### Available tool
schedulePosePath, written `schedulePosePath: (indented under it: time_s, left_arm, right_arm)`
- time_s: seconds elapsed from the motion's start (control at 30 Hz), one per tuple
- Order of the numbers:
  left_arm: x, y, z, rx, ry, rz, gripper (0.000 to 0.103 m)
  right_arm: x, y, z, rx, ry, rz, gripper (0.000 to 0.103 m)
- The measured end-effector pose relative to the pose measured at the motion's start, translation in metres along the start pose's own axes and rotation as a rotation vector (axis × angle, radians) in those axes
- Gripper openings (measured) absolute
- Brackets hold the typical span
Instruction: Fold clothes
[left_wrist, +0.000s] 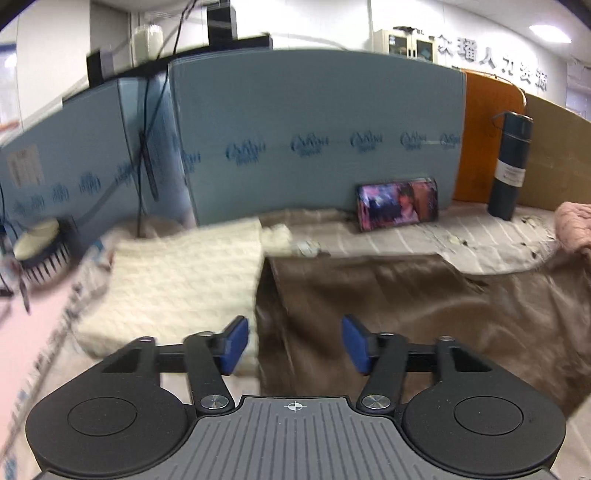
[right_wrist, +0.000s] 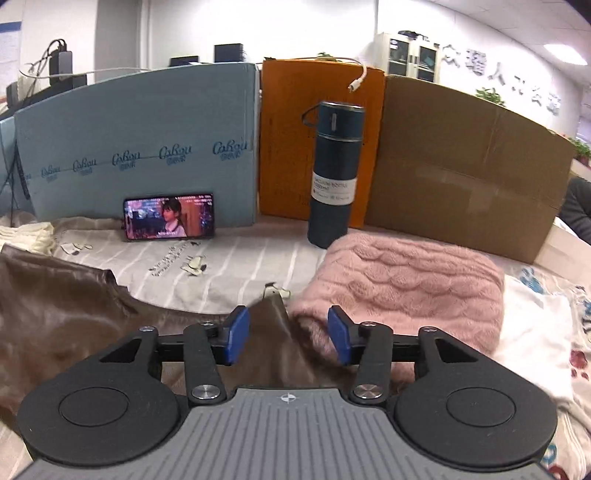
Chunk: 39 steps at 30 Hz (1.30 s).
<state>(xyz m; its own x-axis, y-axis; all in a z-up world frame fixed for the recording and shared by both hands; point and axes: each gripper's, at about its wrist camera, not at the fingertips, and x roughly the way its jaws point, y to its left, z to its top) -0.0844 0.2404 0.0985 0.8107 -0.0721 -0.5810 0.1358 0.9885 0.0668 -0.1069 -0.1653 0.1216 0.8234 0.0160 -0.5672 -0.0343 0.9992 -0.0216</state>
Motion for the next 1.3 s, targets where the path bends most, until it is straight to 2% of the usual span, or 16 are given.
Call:
schedulePosePath:
  time_s: [0.13, 0.33, 0.47, 0.67, 0.77, 1.0, 1.03, 1.07, 1.1, 1.17, 1.2, 1.27, 1.3]
  left_arm:
    - [0.013, 0.008, 0.019, 0.086, -0.016, -0.052, 0.073]
    - [0.044, 0.003, 0.041, 0.321, 0.029, -0.119, 0.077]
    - [0.063, -0.007, 0.046, 0.500, 0.059, -0.123, 0.081]
    - [0.086, -0.013, 0.056, 0.593, 0.139, -0.265, 0.081]
    - [0.095, -0.016, 0.057, 0.587, 0.188, -0.331, 0.080]
    - [0.100, -0.021, 0.053, 0.593, 0.230, -0.408, 0.077]
    - [0.099, -0.022, 0.052, 0.604, 0.234, -0.423, 0.075]
    - [0.102, -0.023, 0.051, 0.617, 0.244, -0.419, 0.065]
    - [0.104, -0.024, 0.050, 0.630, 0.254, -0.415, 0.046]
    - [0.109, -0.025, 0.049, 0.634, 0.267, -0.394, 0.027]
    - [0.111, -0.024, 0.048, 0.619, 0.269, -0.388, 0.025]
    - [0.107, -0.025, 0.046, 0.618, 0.256, -0.382, 0.019]
    - [0.102, -0.026, 0.046, 0.622, 0.240, -0.379, 0.016]
  right_arm:
    - [0.022, -0.004, 0.010, -0.066, 0.058, 0.102, 0.055]
    - [0.054, 0.002, 0.016, -0.192, 0.136, 0.189, 0.057]
    - [0.076, 0.014, 0.016, -0.314, 0.223, 0.214, 0.060]
    - [0.114, 0.022, 0.011, -0.444, 0.337, 0.163, 0.065]
    - [0.123, 0.017, 0.007, -0.447, 0.355, 0.171, 0.070]
    - [0.118, 0.007, 0.008, -0.366, 0.356, 0.229, 0.066]
    - [0.116, 0.006, 0.008, -0.365, 0.356, 0.229, 0.061]
    - [0.115, 0.005, 0.008, -0.362, 0.357, 0.229, 0.053]
    - [0.113, 0.004, 0.009, -0.355, 0.356, 0.225, 0.050]
    - [0.110, 0.003, 0.009, -0.344, 0.348, 0.209, 0.037]
    - [0.107, 0.002, 0.009, -0.340, 0.341, 0.202, 0.034]
    - [0.101, 0.000, 0.009, -0.334, 0.323, 0.191, 0.019]
    - [0.097, 0.000, 0.009, -0.334, 0.311, 0.184, 0.016]
